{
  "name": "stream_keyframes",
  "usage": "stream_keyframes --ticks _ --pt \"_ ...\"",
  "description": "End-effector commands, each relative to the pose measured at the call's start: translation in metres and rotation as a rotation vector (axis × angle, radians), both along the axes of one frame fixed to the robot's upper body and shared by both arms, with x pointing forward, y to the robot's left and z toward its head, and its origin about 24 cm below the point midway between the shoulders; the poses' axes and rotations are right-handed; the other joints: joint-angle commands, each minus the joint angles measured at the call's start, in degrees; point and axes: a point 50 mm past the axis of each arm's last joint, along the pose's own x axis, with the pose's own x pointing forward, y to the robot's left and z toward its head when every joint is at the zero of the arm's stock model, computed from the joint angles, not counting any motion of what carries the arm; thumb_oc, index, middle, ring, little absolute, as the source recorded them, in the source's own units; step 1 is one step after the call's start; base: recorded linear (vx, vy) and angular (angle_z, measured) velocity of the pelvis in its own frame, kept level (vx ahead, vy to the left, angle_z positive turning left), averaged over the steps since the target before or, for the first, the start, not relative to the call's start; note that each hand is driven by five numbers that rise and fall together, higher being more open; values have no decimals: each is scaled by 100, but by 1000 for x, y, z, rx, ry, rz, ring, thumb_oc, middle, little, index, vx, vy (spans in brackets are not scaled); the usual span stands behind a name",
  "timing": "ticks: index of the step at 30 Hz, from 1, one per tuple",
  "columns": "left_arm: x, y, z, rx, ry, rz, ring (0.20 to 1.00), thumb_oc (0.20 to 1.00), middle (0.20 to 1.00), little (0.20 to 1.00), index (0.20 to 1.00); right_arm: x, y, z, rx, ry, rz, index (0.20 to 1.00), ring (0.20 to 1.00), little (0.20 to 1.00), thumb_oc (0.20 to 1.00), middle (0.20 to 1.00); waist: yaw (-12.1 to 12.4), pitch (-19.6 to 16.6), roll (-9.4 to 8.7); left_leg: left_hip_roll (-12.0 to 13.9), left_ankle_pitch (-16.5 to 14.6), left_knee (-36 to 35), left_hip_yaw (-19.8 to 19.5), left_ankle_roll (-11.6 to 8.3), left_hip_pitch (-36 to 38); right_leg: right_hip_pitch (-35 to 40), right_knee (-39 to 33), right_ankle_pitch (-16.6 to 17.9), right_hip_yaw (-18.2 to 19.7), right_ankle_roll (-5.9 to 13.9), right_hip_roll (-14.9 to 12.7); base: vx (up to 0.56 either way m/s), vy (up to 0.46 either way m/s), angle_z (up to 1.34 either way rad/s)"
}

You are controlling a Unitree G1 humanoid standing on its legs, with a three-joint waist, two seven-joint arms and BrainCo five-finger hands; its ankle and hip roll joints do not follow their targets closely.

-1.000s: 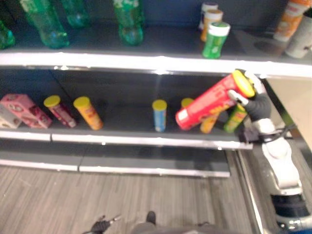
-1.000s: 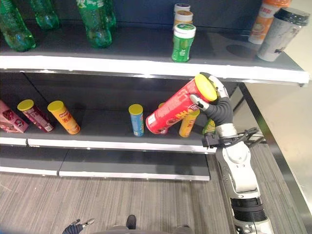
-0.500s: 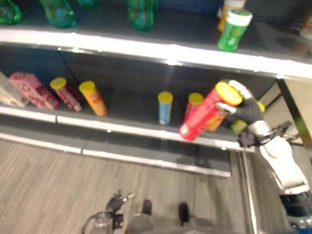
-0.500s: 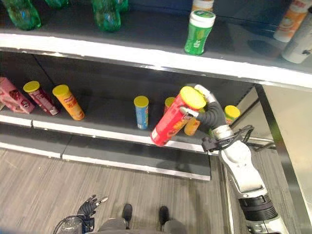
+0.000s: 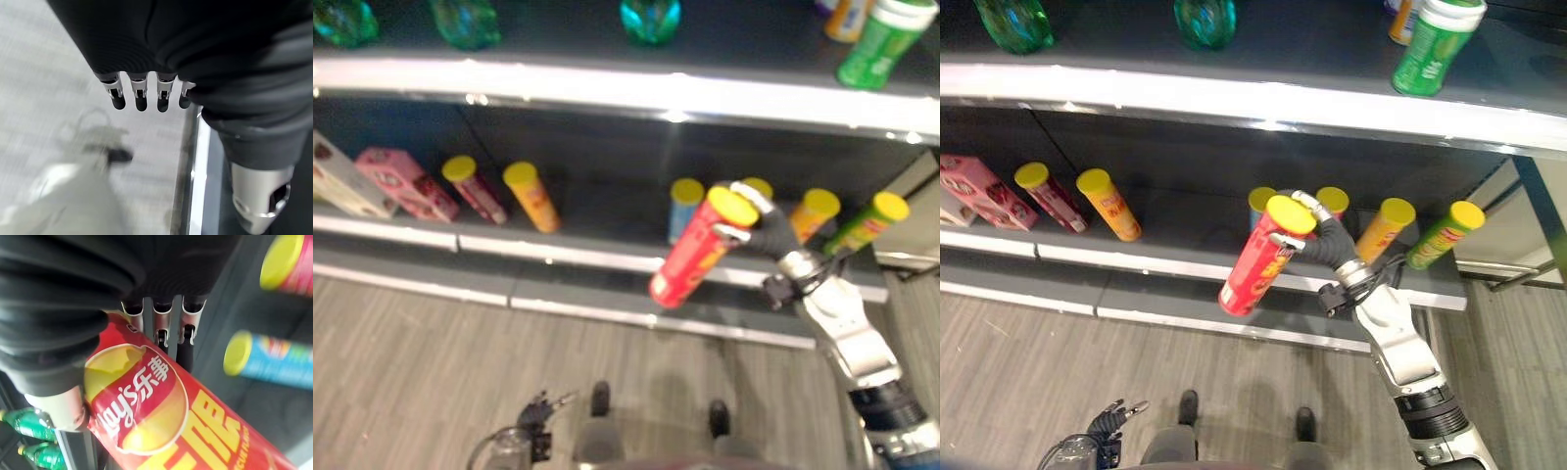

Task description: Put the goods on the table back onto the shelves and tidy them up.

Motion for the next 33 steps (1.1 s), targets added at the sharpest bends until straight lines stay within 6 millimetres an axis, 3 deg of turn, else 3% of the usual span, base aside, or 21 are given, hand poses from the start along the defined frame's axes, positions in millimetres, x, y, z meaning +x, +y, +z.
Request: stream_keyframes --ticks 1,2,6,7,13,15,22,28,32,33 --pt "-3 20 7 89 12 -50 1000 1000 1000 1000 1000 1 4 40 34 -191 47 200 200 200 200 200 -23 -380 113 -85 -338 -54 -265 146 -102 -200 222 -55 280 207 78 59 385 -22" --pt "-8 18 3 85 38 -45 1000 1000 1000 1000 1000 0 3 41 25 -200 40 200 200 200 200 200 -148 -382 113 -288 -411 -54 -334 191 -74 -296 158 -80 292 261 490 69 210 1" --pt "-22 16 -2 68 74 -16 1000 1000 1000 1000 1000 1 9 36 37 -181 56 200 200 200 200 200 -241 -379 74 -413 -530 -54 -361 283 58 -595 -275 -149 103 278 932 85 103 24" --pt "-21 8 -4 40 68 -9 1000 1000 1000 1000 1000 1 11 33 26 -168 62 200 200 200 200 200 -223 -392 -14 -488 -519 -54 -401 308 88 -516 -356 -175 201 241 959 122 30 40" --pt "-27 -7 -11 -5 76 36 1000 1000 1000 1000 1000 6 17 26 10 -140 79 200 200 200 200 200 -57 -457 -97 -418 -528 -54 -328 359 35 -471 -357 -241 56 322 874 48 -24 33" --pt "-20 -16 -12 -21 71 -1 1000 1000 1000 1000 1000 8 25 23 -33 -136 103 200 200 200 200 200 2 -383 -144 -391 -484 -54 -312 358 9 -403 -357 -228 28 348 823 66 -20 -2" --pt "-10 -17 -10 -5 56 -42 1000 1000 1000 1000 1000 14 35 27 -164 -204 108 200 200 200 200 200 53 -180 -99 -361 -443 -54 -272 350 -15 -354 -357 -221 19 360 754 12 3 2" --pt "-7 -22 -10 -10 46 -39 1000 1000 1000 1000 1000 36 31 53 -390 -394 -35 200 200 200 200 200 84 123 121 -351 -371 -54 -200 333 -109 -401 -357 -256 -24 389 661 -14 21 0" --pt "5 -28 -6 -11 3 -55 1000 1000 1000 1000 1000 51 25 67 -482 -482 -142 200 200 200 200 200 87 330 282 -354 -273 -54 -179 327 -228 -464 -357 -244 -39 402 610 -58 37 0" --pt "15 -32 -3 -15 -31 -67 1000 1000 1000 1000 1000 60 26 70 -507 -496 -177 200 200 200 200 200 95 480 392 -364 -228 -54 -170 319 -317 -517 -357 -243 -41 406 575 -120 60 0"
